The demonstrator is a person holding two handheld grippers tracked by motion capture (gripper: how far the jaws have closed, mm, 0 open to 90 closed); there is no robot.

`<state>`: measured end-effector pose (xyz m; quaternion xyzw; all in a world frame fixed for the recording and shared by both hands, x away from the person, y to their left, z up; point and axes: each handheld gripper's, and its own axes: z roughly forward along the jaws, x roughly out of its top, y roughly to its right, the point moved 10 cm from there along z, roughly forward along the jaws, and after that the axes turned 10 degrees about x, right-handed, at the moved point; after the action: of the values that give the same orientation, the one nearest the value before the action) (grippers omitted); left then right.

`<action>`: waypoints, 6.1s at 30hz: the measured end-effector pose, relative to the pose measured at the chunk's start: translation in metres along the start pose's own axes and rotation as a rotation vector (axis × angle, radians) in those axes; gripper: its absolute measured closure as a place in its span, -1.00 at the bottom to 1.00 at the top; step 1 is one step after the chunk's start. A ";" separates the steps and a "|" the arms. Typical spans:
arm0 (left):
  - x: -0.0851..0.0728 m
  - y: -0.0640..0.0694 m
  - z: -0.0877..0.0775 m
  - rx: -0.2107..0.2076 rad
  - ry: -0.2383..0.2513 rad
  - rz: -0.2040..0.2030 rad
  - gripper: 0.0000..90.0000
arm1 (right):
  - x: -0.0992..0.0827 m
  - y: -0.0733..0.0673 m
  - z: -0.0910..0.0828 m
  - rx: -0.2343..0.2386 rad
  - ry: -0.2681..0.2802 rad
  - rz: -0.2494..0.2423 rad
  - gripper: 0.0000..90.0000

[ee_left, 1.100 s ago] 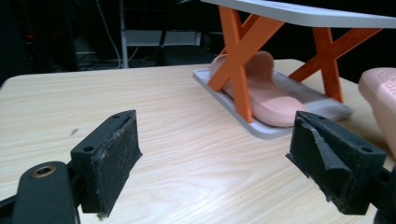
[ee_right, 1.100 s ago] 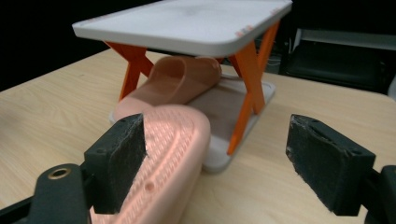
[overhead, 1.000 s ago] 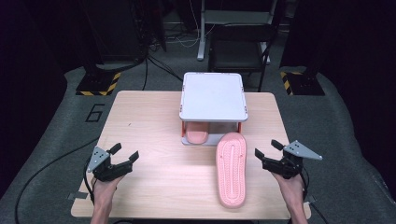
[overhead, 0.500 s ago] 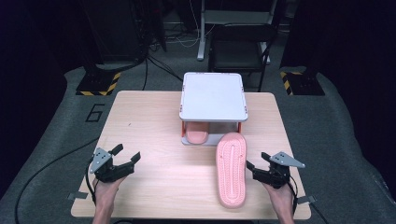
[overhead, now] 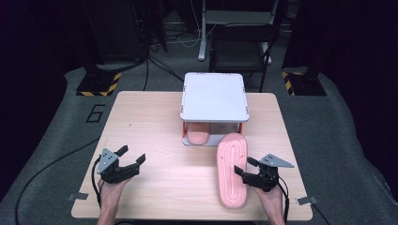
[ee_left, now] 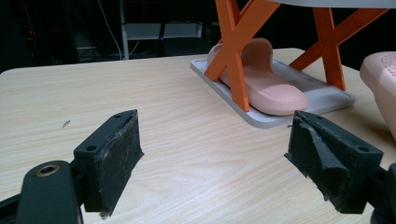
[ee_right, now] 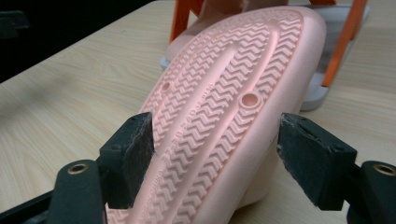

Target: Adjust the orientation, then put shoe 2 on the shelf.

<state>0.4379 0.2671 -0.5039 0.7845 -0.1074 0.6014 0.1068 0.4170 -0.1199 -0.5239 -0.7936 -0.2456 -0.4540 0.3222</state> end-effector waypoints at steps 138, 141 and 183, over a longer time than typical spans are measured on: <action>-0.035 0.129 0.016 -0.144 -0.132 0.233 0.79 | 0.149 0.041 0.011 -0.091 0.141 -0.140 -0.56; -0.024 0.137 0.024 -0.152 -0.128 0.225 0.79 | 0.161 0.047 0.028 -0.086 0.098 -0.141 -0.55; 0.012 0.218 0.162 -0.072 -0.130 0.141 -0.06 | 0.165 0.070 0.076 -0.137 -0.014 -0.155 -0.66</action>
<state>0.5257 0.0105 -0.5252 0.8081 -0.1906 0.5508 0.0848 0.5847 -0.0953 -0.4278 -0.7956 -0.2767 -0.4876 0.2294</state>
